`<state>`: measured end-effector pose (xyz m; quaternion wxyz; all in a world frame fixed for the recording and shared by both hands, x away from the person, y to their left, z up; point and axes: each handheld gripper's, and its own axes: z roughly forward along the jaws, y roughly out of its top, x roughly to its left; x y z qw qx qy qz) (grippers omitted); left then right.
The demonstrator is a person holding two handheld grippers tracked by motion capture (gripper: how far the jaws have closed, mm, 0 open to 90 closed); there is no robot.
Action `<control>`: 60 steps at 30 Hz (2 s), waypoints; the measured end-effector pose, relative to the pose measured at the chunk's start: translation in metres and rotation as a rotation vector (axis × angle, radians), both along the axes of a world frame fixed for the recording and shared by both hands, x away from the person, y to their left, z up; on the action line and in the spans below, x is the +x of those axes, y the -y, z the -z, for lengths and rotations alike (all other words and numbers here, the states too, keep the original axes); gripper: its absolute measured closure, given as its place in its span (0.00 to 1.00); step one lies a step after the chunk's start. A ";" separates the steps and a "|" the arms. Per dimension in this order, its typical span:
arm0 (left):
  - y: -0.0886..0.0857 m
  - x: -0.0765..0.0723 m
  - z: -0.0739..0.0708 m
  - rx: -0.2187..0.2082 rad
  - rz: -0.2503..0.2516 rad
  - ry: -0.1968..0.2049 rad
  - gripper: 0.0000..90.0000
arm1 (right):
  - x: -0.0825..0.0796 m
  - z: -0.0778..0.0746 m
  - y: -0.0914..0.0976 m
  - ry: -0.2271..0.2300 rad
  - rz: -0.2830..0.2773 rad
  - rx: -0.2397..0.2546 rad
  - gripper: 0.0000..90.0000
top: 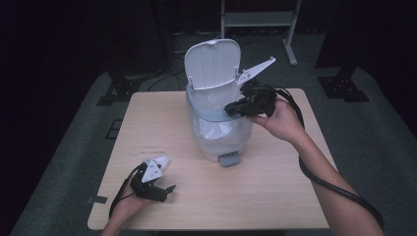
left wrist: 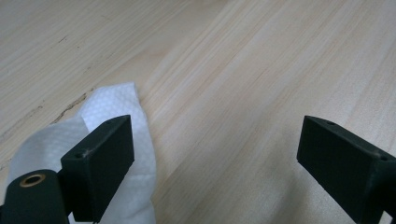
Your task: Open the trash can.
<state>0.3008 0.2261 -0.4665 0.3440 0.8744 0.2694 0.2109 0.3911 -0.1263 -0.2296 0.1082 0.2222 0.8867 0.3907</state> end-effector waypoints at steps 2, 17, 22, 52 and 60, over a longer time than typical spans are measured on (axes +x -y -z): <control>-0.001 0.000 0.000 -0.005 -0.002 -0.001 0.11 | -0.003 0.000 0.003 0.008 -0.005 -0.006 0.86; -0.003 0.001 -0.001 -0.010 -0.020 0.004 0.11 | -0.027 0.014 0.061 -0.019 0.032 0.062 0.77; -0.003 0.001 0.000 -0.013 -0.022 0.005 0.11 | -0.030 0.031 0.074 -0.042 0.041 0.058 0.75; -0.004 0.002 -0.002 -0.001 -0.025 0.022 0.11 | -0.069 0.157 0.141 -0.161 0.149 0.098 0.63; -0.001 0.001 -0.002 0.004 -0.032 0.037 0.11 | -0.080 0.184 0.144 -0.186 0.150 0.083 0.60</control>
